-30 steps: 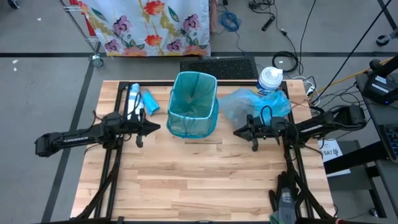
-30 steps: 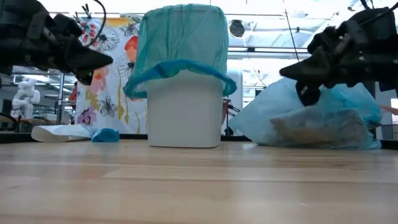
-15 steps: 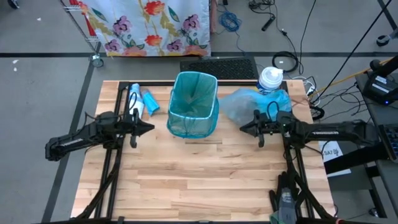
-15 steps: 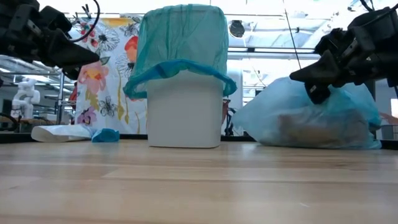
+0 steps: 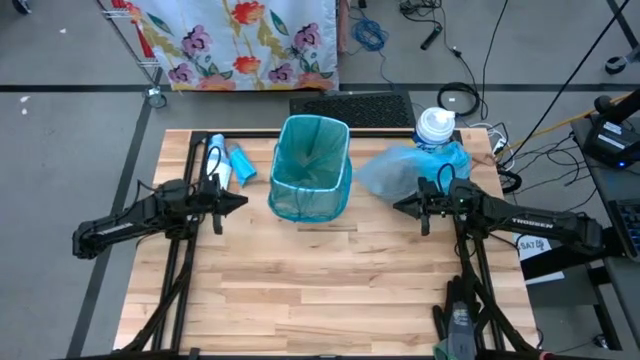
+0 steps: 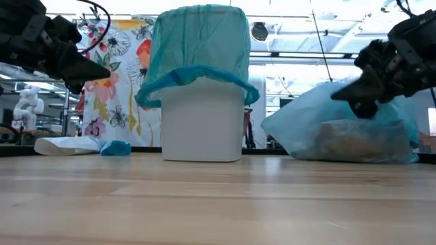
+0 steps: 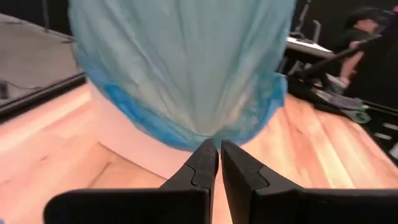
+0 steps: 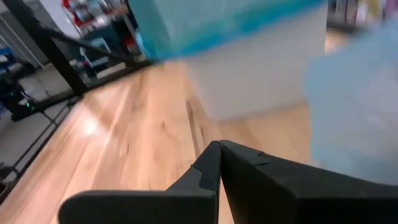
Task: Place trash/remove bag and relplace
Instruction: Return to Home Position
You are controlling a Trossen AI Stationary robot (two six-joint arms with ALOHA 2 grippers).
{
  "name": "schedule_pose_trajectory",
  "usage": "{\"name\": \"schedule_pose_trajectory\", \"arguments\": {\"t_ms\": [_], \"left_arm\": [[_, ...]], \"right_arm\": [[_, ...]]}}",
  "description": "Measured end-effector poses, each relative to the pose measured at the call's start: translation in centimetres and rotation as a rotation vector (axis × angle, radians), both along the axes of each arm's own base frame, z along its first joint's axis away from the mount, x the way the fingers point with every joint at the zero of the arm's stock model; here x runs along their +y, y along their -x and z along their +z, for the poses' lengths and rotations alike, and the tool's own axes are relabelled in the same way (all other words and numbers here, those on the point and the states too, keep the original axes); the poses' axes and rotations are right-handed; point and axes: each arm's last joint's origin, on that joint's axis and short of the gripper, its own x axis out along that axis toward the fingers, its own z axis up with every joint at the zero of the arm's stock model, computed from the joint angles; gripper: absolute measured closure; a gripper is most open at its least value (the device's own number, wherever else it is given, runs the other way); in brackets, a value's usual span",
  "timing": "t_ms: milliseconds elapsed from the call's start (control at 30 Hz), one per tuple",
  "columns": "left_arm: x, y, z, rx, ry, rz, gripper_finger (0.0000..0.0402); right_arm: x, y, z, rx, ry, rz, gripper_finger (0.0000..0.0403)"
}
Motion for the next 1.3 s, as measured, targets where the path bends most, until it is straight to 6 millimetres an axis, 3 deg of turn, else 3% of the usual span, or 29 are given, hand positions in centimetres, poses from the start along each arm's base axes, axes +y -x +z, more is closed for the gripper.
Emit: {"name": "schedule_pose_trajectory", "arguments": {"t_ms": [200, 433, 1300], "left_arm": [[0.0, 0.3, -1.2, 0.125, 0.040, 0.016, 0.0375], [0.0, 0.3, -1.2, 0.129, -0.021, 0.012, 0.0375], [0.0, 0.3, -1.2, 0.128, -0.014, 0.013, 0.0375]], "right_arm": [[0.2, 0.5, 0.2, 0.011, -0.034, -0.006, 0.0401], [0.2, 0.5, 0.3, 0.003, -0.134, -0.018, 0.0401], [0.2, 0.5, 0.3, 0.002, -0.131, -0.020, 0.0401]]}}
